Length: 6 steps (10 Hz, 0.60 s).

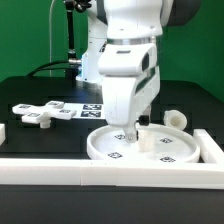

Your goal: Assemble round table

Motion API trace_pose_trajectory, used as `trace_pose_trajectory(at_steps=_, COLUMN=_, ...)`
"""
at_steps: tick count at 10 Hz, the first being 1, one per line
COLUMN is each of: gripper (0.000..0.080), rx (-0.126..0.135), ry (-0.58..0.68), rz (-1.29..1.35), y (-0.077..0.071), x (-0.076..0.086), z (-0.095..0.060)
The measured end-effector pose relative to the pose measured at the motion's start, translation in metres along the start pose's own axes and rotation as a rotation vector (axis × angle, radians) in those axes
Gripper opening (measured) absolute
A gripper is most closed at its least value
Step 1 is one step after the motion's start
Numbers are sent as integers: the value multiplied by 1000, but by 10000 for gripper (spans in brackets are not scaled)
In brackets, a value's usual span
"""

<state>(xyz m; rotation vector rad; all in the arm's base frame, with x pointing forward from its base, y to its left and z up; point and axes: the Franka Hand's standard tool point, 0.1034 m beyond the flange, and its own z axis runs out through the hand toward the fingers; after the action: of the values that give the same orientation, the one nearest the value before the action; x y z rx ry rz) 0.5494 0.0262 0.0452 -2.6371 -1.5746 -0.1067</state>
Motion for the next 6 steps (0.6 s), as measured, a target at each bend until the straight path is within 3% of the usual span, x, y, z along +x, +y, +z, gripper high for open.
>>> trace_pose_trajectory(at_steps=2, gripper=649, rx=-36, ry=13, rz=130, y=-16, x=6, z=-17)
trace_pose_trajectory(at_steps=3, gripper=649, rx=-46, ry=19, rz=192, y=-27, x=18, z=-21)
trace_pose_trajectory(at_steps=5, gripper=649, rx=-40, ry=19, rz=222, y=-44, x=27, z=-16)
trace_pose_trajectory(at_steps=6, gripper=649, rx=-42, ry=20, rz=232, y=-41, x=25, z=-17)
